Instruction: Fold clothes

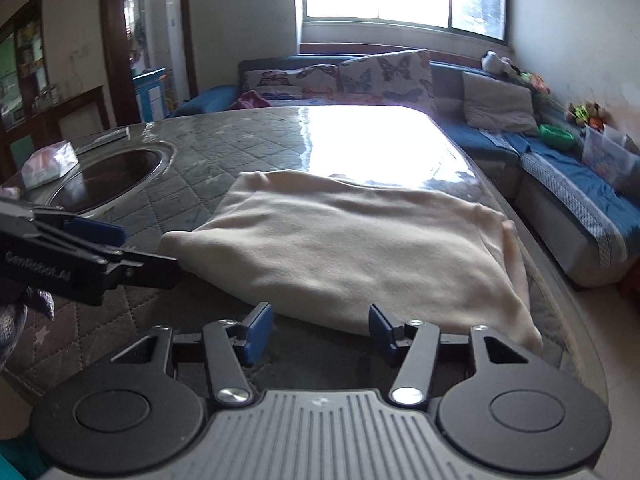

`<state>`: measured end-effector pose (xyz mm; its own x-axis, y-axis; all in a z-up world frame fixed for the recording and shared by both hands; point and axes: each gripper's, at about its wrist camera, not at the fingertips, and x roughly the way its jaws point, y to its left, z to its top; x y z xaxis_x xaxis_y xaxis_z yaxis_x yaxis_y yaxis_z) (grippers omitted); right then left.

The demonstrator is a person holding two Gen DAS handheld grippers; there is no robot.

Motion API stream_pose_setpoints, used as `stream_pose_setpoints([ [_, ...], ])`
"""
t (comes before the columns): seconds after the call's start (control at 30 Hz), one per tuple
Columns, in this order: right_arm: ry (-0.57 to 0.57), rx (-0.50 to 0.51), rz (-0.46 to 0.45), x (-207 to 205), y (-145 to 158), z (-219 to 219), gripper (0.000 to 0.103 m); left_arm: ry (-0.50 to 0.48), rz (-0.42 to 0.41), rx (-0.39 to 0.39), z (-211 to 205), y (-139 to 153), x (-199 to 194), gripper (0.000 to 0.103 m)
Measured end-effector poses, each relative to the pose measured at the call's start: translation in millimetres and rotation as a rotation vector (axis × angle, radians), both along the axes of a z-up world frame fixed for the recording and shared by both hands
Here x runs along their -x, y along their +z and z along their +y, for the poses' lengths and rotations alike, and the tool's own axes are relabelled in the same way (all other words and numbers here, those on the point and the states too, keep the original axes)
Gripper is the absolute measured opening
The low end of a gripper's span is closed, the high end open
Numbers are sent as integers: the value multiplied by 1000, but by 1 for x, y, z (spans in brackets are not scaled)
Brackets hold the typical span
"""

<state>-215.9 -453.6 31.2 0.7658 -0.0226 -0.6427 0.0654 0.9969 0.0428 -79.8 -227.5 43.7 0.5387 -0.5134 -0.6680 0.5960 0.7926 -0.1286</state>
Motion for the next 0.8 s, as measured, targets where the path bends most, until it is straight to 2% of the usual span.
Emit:
stream_pose_setpoints([
  [0.13, -44, -26, 17, 6, -4, -5, 61, 0, -22, -18, -2, 1, 7, 103],
  [0.3, -87, -43, 18, 15, -7, -9, 63, -1, -22, -16, -2, 0, 13, 103],
  [0.37, -99, -51, 20, 18, -7, -10, 69, -5, -23, -16, -3, -1, 16, 103],
  [0.6, -123, -51, 38, 25, -11, -8, 70, -16, -28, -10, -4, -2, 26, 103],
  [0.8, -138, -51, 29, 29, -10, -5, 77, -19, -32, -8, -4, -3, 32, 103],
])
